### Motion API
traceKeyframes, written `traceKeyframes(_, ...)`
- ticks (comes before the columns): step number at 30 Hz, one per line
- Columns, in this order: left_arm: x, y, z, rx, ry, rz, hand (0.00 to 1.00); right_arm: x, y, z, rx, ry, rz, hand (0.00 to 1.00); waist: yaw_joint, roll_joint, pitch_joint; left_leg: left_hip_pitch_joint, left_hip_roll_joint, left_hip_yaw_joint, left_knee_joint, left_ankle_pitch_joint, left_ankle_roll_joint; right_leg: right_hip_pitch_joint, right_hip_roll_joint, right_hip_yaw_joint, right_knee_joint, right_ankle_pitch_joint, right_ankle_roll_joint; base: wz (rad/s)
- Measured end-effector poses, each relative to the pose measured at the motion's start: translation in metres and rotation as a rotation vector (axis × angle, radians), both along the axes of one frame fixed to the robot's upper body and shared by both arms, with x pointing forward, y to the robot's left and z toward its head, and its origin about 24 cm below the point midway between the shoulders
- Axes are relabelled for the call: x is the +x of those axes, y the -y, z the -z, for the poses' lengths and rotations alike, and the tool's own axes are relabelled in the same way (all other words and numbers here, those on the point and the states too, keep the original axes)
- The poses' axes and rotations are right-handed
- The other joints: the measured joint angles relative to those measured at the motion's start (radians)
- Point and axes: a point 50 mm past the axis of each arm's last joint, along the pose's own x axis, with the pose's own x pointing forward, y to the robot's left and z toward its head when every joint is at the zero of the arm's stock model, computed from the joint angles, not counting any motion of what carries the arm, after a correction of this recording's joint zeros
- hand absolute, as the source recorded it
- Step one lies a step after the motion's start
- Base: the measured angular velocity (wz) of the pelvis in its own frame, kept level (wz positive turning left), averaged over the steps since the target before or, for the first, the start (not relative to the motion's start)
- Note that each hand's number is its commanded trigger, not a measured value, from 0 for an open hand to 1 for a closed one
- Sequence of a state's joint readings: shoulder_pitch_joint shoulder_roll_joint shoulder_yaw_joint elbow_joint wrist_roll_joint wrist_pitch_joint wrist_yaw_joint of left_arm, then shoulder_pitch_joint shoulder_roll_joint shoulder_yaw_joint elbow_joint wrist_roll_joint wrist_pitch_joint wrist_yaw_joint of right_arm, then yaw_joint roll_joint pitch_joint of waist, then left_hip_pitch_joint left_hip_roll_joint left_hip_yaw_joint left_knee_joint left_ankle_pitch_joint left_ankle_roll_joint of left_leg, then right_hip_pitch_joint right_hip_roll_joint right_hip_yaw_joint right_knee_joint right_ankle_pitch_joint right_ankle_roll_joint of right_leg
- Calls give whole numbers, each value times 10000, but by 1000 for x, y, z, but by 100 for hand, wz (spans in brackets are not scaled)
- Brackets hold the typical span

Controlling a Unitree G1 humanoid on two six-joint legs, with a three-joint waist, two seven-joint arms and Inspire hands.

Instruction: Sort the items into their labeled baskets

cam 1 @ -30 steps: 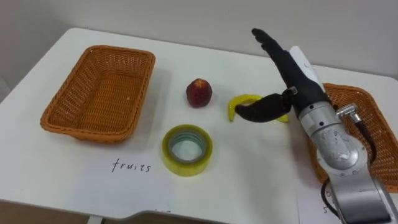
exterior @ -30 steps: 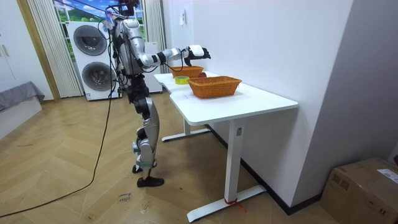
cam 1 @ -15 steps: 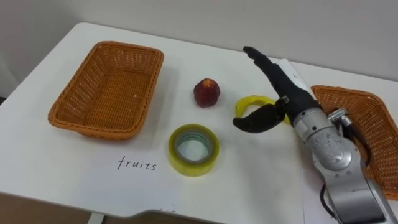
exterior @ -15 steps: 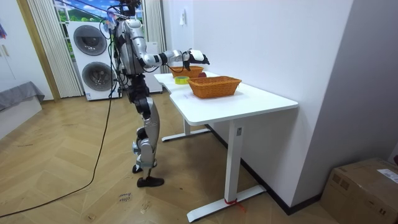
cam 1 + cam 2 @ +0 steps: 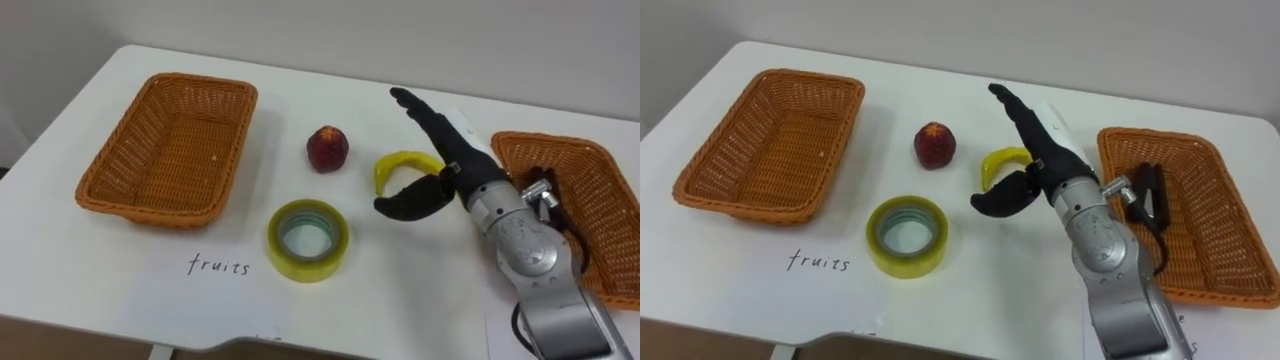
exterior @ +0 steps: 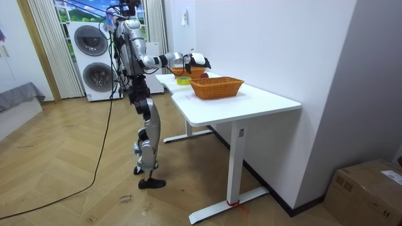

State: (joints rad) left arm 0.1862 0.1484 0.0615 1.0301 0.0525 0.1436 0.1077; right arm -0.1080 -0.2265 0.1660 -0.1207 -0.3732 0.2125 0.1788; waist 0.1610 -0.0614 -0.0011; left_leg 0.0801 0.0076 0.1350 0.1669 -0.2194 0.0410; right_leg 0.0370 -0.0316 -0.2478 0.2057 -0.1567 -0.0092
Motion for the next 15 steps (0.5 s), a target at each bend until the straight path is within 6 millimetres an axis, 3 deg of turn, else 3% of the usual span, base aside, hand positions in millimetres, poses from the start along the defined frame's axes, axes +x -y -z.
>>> traceKeyframes(5, -7, -1, 1, 190, -194, -36, 0, -1, -8, 1, 372, -58, -163, 0, 153, -95, -39, -8, 4, -24, 10, 0, 1, 22, 3, -41, -5, 2, 1, 1)
traceKeyframes(15, -22, -2, 1, 340, -703, -141, 0, 4, -24, -6, 864, 205, -487, 0, 339, -126, 4, -77, 2, -74, 11, 0, 2, 1, 1, -95, -19, 2, 2, 1)
